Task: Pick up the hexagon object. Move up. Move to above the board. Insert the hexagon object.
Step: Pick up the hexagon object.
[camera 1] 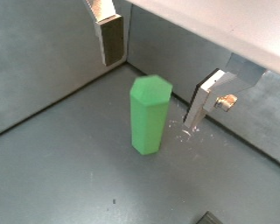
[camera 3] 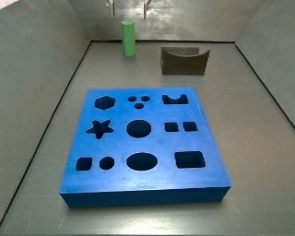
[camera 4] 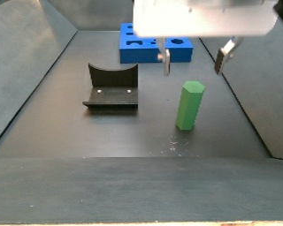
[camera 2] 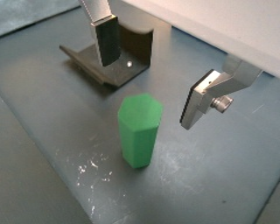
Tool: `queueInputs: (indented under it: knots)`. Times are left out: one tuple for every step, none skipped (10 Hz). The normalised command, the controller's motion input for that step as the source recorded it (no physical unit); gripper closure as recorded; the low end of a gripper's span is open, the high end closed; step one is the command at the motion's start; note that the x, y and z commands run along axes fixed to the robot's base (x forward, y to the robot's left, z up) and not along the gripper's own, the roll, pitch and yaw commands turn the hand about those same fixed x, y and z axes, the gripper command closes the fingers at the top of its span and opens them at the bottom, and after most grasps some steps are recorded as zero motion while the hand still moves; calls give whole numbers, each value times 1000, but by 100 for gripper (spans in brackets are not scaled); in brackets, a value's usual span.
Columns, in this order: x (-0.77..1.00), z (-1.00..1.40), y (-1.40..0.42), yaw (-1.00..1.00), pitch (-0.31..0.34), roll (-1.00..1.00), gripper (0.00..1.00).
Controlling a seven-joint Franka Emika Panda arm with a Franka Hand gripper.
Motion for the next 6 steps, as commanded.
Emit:
queueInputs:
  knots:
    - [-109,-791,314,197,-257,0,0]
    - [-57,0,9,0,-9,-109,0]
    - [-11,0,17,0,0,0,0]
    - [-11,-569,14,14,-103,0,0]
    - [-94,-591,114,0,-169,0,0]
    - [-209,-403,126,0,-226,-51,0]
